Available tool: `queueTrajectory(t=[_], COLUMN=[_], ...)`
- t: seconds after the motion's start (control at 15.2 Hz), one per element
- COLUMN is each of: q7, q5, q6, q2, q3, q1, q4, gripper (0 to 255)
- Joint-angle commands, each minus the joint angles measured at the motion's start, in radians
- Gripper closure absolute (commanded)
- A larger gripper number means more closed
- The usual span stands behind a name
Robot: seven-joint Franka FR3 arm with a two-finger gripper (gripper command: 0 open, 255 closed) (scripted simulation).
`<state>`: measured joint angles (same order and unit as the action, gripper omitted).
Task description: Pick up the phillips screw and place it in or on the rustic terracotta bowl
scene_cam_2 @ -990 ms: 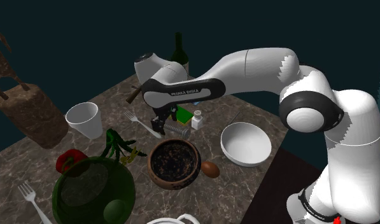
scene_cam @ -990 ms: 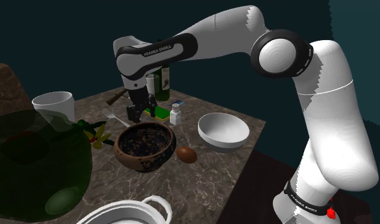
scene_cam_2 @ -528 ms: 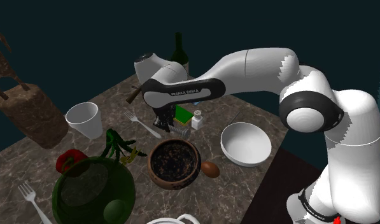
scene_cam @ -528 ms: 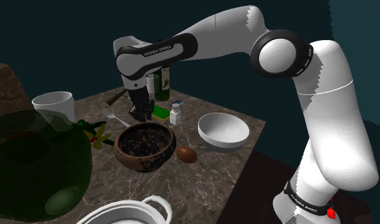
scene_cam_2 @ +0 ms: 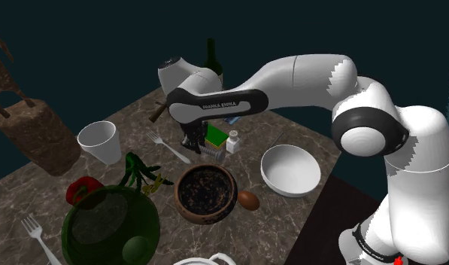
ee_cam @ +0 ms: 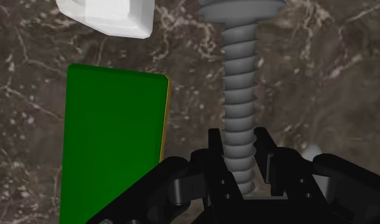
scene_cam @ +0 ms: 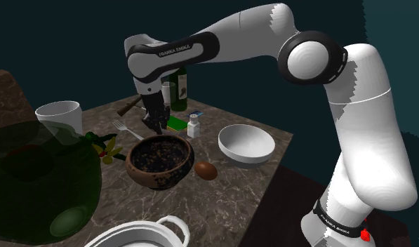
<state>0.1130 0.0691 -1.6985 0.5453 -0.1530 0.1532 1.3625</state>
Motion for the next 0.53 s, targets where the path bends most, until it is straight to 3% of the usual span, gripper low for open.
queueTrajectory(t=[0.0,0.46], q7=[0.001,-0.001], q5=[-0.001,-0.002], q6=[0.027,0.116], q2=[-0.001,-0.009], q3=[-0.001,-0.002], q1=[0.002,0.005], q4=[-0.025,-0.107], gripper=[255,255])
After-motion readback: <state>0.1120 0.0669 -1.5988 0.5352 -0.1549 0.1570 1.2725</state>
